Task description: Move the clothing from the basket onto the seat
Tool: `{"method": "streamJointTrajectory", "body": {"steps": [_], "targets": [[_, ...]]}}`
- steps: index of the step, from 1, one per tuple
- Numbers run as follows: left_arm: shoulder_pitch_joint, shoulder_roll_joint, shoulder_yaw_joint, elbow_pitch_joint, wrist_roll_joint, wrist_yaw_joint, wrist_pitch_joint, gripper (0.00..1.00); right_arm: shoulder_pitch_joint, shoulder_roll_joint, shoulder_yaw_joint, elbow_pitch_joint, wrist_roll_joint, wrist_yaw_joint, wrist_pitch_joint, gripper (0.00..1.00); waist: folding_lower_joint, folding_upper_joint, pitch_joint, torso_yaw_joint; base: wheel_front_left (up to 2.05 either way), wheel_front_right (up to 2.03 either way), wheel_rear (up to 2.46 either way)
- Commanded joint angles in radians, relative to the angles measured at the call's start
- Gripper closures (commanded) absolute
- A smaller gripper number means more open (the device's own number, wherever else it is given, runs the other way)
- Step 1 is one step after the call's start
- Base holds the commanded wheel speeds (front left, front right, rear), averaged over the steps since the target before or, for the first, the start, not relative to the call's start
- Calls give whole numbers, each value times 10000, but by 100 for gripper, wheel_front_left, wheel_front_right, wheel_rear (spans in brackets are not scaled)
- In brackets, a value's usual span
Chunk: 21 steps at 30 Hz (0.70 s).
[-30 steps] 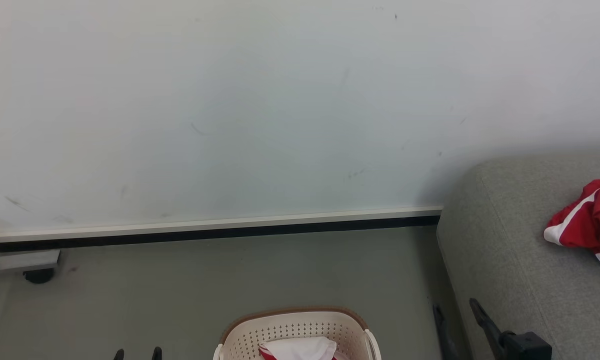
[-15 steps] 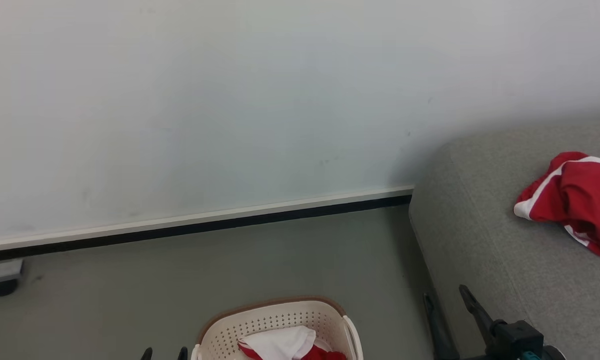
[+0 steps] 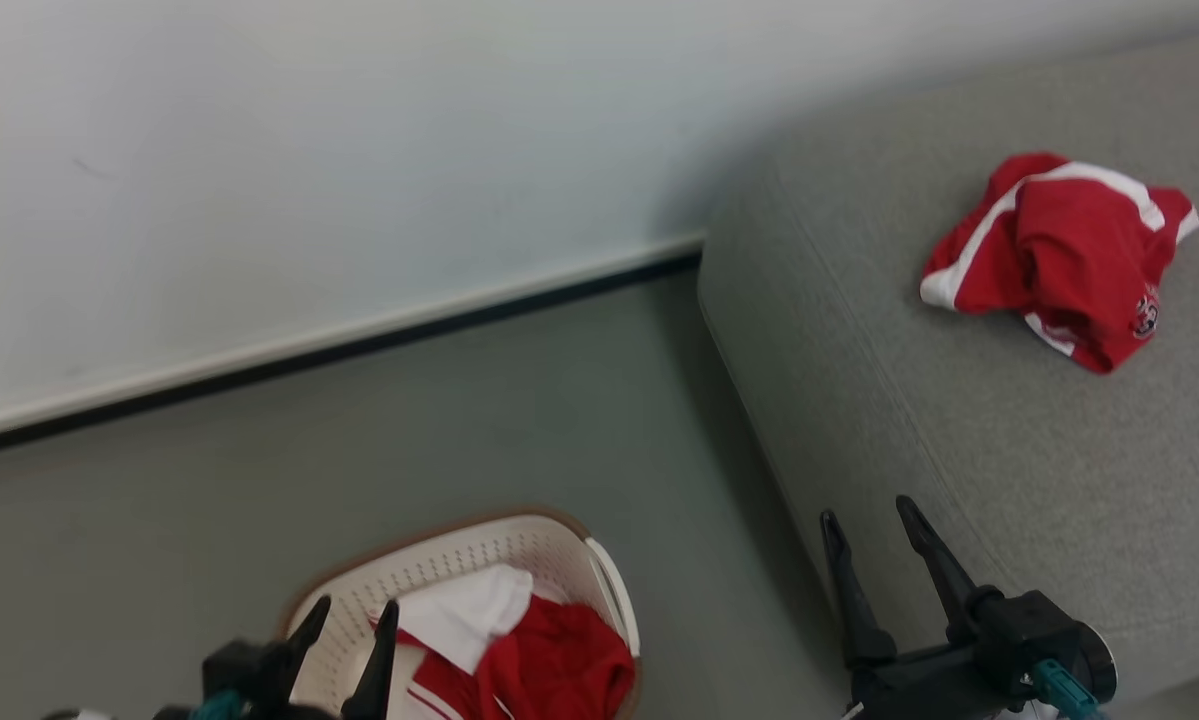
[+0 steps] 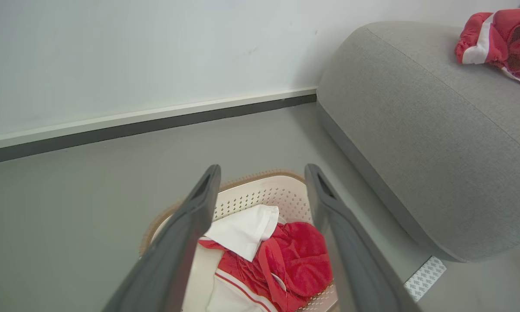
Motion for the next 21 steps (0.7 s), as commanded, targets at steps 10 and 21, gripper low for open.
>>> {"method": "streamJointTrajectory", "body": {"steps": [10,21], "targets": [[-2965,435,-934,2021,174,-26,703,0,-1064,246,292,43,64,-3,-759,0,-2,-1,4384,-1959,0,0,0],[-5193,780,-2307,3917,-603,-37,2485,0,-1391,298,616,-222,129,-3,-965,0,-2,-1,6237,-2198,0,0,0]]}}
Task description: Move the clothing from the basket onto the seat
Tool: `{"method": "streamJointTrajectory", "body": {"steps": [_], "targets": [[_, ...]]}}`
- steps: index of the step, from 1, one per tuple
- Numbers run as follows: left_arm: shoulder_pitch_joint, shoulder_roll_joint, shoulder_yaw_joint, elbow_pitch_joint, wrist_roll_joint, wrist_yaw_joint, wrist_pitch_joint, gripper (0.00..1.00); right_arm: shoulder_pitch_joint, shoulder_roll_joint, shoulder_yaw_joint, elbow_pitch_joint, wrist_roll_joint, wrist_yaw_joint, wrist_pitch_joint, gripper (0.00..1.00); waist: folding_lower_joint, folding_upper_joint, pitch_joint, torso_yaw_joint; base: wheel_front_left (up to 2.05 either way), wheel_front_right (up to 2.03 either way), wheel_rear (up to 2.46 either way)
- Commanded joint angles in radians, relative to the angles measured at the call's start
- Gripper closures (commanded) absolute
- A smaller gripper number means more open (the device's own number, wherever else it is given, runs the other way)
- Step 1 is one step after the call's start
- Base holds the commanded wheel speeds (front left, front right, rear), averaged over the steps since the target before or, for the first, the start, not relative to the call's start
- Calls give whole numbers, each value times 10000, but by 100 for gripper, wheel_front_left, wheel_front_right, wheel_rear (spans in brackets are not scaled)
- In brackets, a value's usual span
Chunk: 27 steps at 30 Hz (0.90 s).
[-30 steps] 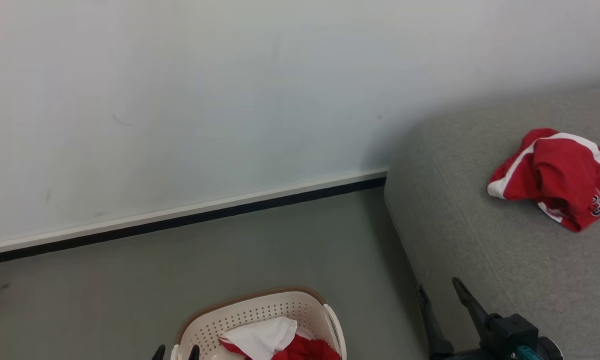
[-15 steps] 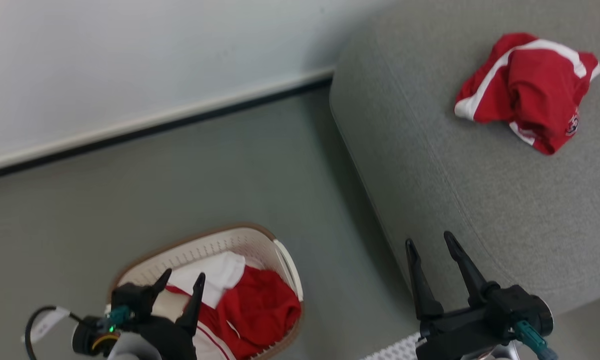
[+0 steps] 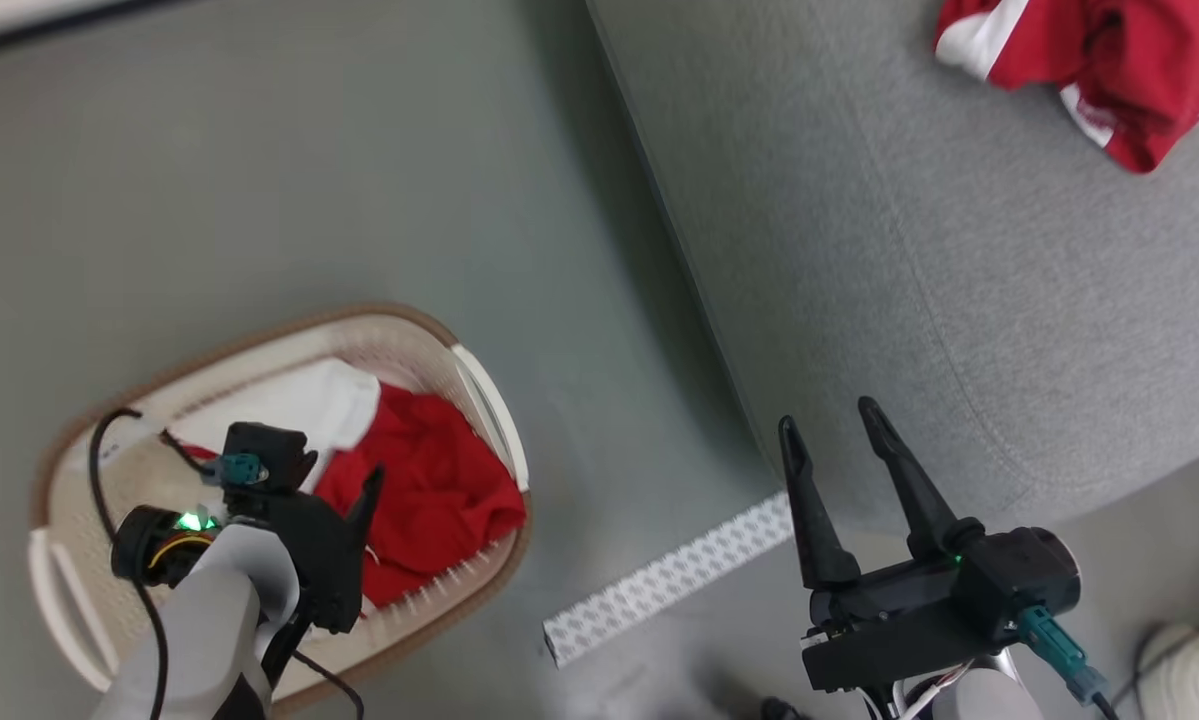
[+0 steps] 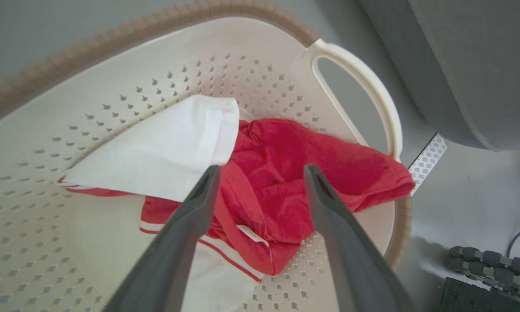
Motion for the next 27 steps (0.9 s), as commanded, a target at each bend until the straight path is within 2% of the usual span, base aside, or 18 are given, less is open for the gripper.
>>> {"method": "streamJointTrajectory", "body": {"steps": [1,3,8,11,14,19,22,27], "targets": [[-236,30,-115,326,-110,-2,115,0,67,57,-11,-152,7,-3,-65,0,-5,-3,1379,-575,0,0,0],[-526,-28,-203,734,-86,72,261,0,221,59,-56,-303,-20,-3,-66,0,-5,-3,1518,-493,0,0,0],[-1228,-338,-188,1642,-19,775,496,0,437,57,-82,-812,-32,-3,-65,0,-5,-3,1892,-312,0,0,0],[-1426,-414,-128,1965,-102,1015,510,0,547,57,-40,-961,21,-3,-66,0,-5,-3,1985,-260,0,0,0],[-1869,-557,0,2510,-207,1685,466,0,801,51,-36,-1297,-54,-3,-67,0,-5,-3,2167,-149,0,0,0],[-2276,-619,239,3065,-391,2333,314,0,1270,50,-155,-1735,-157,-3,-53,0,-5,-3,2436,2,0,0,0],[-2482,-658,325,3325,-523,2486,327,0,1562,51,-211,-1949,-205,-3,-52,0,-5,-3,2601,119,0,0,0],[-2605,-725,491,3614,-882,2210,352,0,2131,49,-253,-2447,-313,-3,-52,0,-5,-3,2818,331,0,0,0]]}}
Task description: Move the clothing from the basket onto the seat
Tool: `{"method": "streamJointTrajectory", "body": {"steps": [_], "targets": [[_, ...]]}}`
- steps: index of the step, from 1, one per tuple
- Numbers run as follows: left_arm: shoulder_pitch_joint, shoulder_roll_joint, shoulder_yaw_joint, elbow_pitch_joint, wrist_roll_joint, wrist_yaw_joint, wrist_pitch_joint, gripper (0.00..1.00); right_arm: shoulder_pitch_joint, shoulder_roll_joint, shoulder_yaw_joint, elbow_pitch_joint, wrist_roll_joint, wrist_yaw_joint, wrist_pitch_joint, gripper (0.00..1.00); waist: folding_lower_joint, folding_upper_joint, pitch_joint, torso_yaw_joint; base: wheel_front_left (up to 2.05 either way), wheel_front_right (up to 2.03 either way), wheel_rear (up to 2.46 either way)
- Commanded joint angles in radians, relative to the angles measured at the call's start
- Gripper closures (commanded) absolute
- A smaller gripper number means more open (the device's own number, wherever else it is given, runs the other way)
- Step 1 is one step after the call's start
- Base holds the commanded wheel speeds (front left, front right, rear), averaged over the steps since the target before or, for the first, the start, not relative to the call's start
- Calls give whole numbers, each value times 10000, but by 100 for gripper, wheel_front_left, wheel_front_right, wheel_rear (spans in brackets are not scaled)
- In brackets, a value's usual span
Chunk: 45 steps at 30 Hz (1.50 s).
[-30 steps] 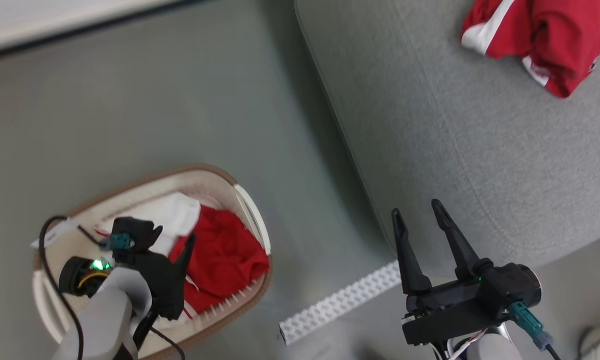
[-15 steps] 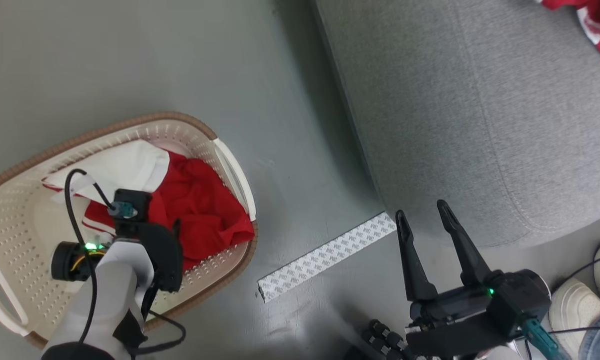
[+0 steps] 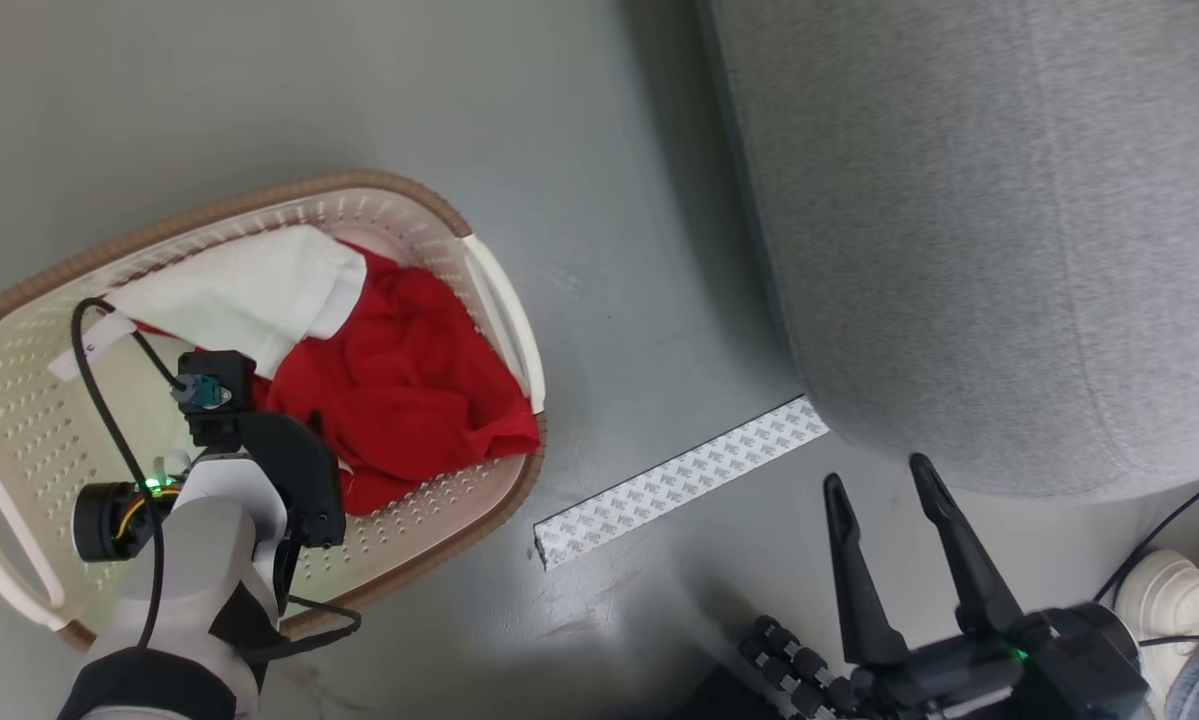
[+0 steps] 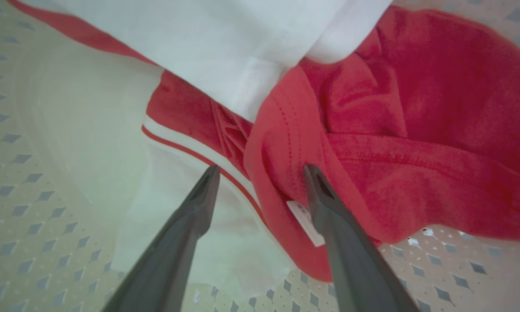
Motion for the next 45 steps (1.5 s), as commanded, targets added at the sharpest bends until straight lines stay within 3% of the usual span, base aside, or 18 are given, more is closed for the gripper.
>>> {"method": "streamJointTrajectory", "body": {"steps": [1,11,12,13,14,26,33,45], "targets": [[-80,-15,16,99,-118,-69,-26,0,144,26,-40,-91,-42,-3,-6,0,0,-1,140,135,0,0,0],[-96,-183,-102,280,-422,-931,-340,0,441,28,171,-392,-3,-3,48,0,0,-1,376,301,0,0,0],[-97,-198,-146,304,-432,-961,-366,5,468,28,159,-417,-22,-3,52,0,0,-1,371,305,0,0,0],[-93,-201,-193,309,-420,-1018,-475,64,480,28,146,-447,-41,-3,74,0,0,-1,360,305,0,0,0],[-66,-207,-224,317,-451,-1048,-538,100,461,29,134,-461,-63,-3,112,0,0,-1,332,301,0,0,0],[442,-275,-383,431,-775,-1332,-929,100,-551,26,545,229,-60,-3,107,0,0,-1,-1074,212,0,0,0],[1339,-314,-444,198,-1574,-1751,-1240,100,-986,-42,792,1014,17,-3,291,0,0,-1,-3167,795,0,0,0],[3174,-323,-1597,-1386,-3588,-1896,-1832,100,-718,-443,1588,2128,788,-3,964,0,0,-1,-7192,1899,0,0,0]]}}
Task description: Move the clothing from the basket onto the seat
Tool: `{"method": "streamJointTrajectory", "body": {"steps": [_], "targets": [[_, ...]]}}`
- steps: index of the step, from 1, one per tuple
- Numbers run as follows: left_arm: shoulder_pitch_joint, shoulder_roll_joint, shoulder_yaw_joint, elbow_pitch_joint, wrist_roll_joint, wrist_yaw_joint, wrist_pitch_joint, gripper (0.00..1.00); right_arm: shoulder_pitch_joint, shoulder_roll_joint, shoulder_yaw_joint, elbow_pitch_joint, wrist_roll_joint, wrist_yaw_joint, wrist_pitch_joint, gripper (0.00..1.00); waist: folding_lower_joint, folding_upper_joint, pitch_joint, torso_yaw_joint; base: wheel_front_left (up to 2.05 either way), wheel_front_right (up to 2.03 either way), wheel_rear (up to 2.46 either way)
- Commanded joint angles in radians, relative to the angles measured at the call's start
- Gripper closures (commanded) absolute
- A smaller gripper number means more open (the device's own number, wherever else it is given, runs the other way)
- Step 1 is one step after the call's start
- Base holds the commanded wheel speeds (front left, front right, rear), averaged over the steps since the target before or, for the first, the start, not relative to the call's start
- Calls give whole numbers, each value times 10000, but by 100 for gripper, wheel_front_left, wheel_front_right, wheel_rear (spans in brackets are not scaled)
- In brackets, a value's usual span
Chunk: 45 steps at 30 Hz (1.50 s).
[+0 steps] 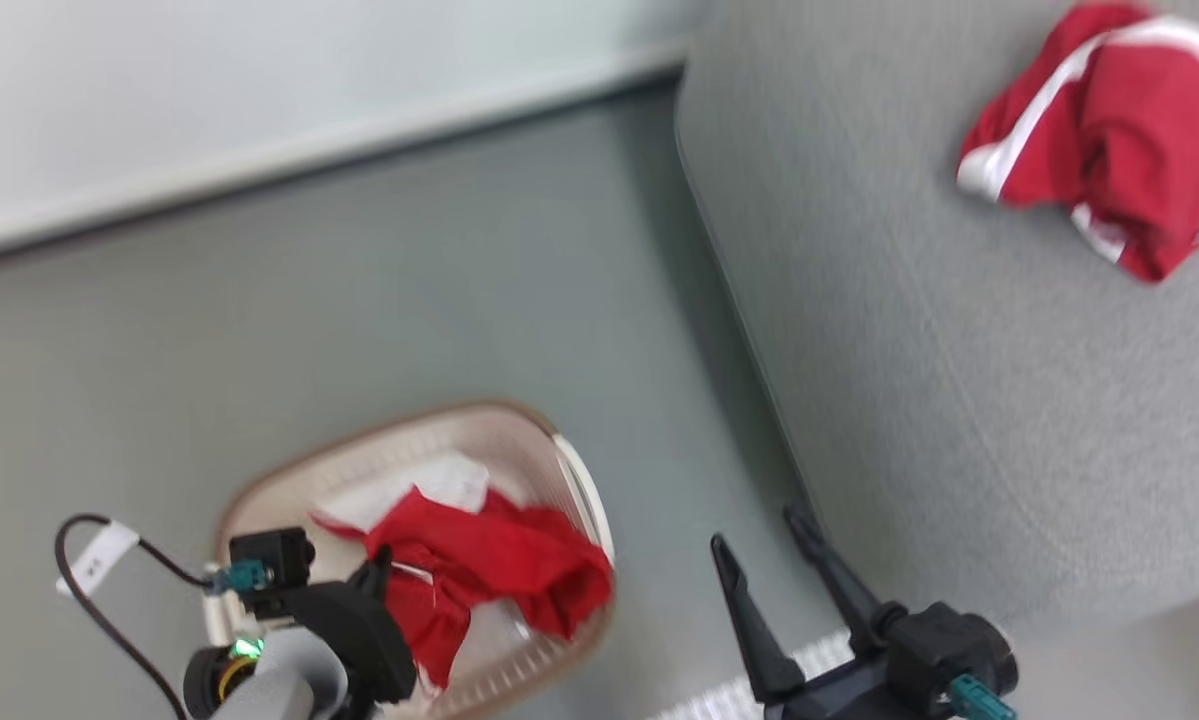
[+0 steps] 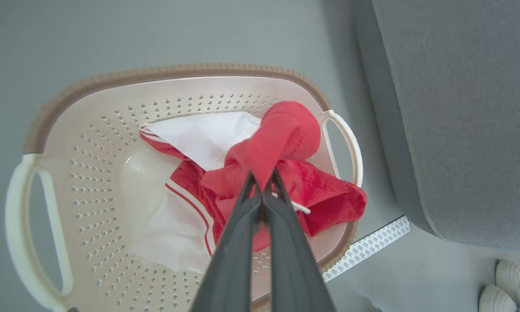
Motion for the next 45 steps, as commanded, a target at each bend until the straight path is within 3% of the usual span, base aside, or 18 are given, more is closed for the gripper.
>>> {"method": "streamJointTrajectory", "body": {"steps": [1,5,16,29,45], "targets": [[417,-15,-153,-149,-220,-76,-77,100,167,-53,91,95,98,-3,49,0,4,1,-2598,1004,0,0,0],[728,-14,-486,-599,-523,-49,-104,100,435,-70,101,277,242,-3,227,0,4,1,-3616,1240,0,0,0],[-205,-5,-704,-2312,-689,186,-306,100,514,-4,-185,366,245,-3,542,0,4,1,-4646,1991,0,0,0],[-957,218,-806,-4604,-504,383,-42,100,-23,289,125,486,429,-3,517,0,4,1,-5130,2191,0,0,0],[-1135,72,-1257,-6841,-745,864,617,100,-582,376,500,900,612,-3,608,0,4,1,-5318,2460,0,0,0]]}}
